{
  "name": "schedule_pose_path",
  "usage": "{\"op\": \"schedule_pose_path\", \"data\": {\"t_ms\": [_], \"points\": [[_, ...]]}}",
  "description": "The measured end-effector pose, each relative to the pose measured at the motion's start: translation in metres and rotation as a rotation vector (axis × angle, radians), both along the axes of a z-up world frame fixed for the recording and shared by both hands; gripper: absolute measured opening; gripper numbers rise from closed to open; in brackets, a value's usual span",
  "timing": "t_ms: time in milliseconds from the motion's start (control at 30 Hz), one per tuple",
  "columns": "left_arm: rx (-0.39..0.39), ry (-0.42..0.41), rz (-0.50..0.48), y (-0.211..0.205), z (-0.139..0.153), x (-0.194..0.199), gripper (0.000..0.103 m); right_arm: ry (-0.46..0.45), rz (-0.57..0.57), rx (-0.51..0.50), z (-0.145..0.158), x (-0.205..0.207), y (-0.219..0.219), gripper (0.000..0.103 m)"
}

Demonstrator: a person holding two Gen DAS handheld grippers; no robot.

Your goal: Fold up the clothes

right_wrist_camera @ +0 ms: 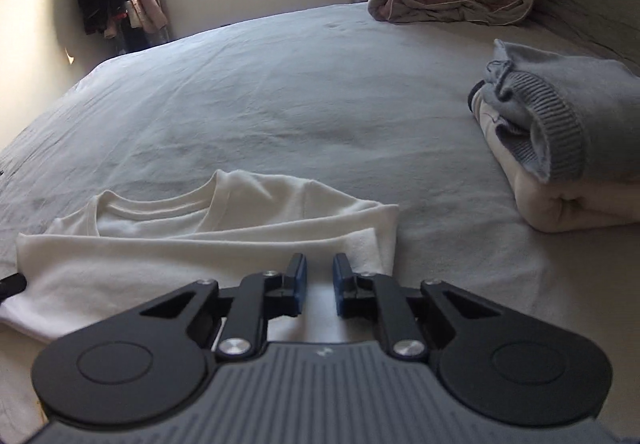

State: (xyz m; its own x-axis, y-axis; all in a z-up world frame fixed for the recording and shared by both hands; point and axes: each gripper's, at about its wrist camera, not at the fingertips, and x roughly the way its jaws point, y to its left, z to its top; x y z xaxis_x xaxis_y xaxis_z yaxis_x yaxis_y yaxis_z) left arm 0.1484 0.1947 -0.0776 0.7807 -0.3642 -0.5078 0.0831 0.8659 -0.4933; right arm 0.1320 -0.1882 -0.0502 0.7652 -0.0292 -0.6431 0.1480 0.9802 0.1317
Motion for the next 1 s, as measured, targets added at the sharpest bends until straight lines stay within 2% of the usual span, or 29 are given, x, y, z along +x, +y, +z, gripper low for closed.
{"op": "schedule_pose_path", "data": {"t_ms": [33, 67, 167, 233, 333, 433, 500, 567, 600, 733, 1000], "points": [[0.01, -0.003, 0.004, -0.002, 0.004, -0.002, 0.002, -0.01, 0.009, -0.021, 0.004, -0.006, 0.003, 0.024], [0.017, -0.009, 0.005, -0.004, 0.009, -0.005, 0.003, -0.017, 0.015, -0.035, 0.006, -0.012, 0.004, 0.027], [0.007, -0.049, -0.014, -0.008, 0.022, -0.016, 0.004, -0.007, 0.005, -0.004, -0.001, -0.028, -0.008, 0.032], [-0.01, -0.051, -0.042, -0.012, 0.021, -0.021, 0.009, 0.0, -0.002, 0.016, -0.005, -0.038, -0.017, 0.035], [0.051, 0.007, -0.09, -0.026, 0.006, -0.021, 0.008, 0.0, -0.034, 0.085, -0.009, -0.053, -0.029, 0.04], [0.018, 0.025, -0.061, -0.02, 0.012, -0.034, 0.007, -0.015, -0.063, 0.173, -0.002, -0.07, -0.036, 0.041], [0.009, 0.039, -0.047, -0.016, 0.024, -0.042, 0.012, -0.023, -0.037, 0.169, 0.008, -0.082, -0.032, 0.046], [0.032, 0.061, -0.051, -0.015, 0.034, -0.05, 0.028, -0.008, -0.014, 0.151, 0.016, -0.094, -0.028, 0.048], [0.043, 0.073, -0.052, -0.013, 0.037, -0.057, 0.03, -0.001, -0.01, 0.153, 0.019, -0.1, -0.029, 0.049], [0.067, 0.129, -0.071, -0.008, 0.046, -0.078, 0.036, 0.017, -0.005, 0.178, 0.03, -0.128, -0.03, 0.06], [0.102, 0.266, -0.129, 0.005, 0.042, -0.133, 0.038, 0.133, -0.024, 0.335, 0.034, -0.179, -0.042, 0.06]]}}
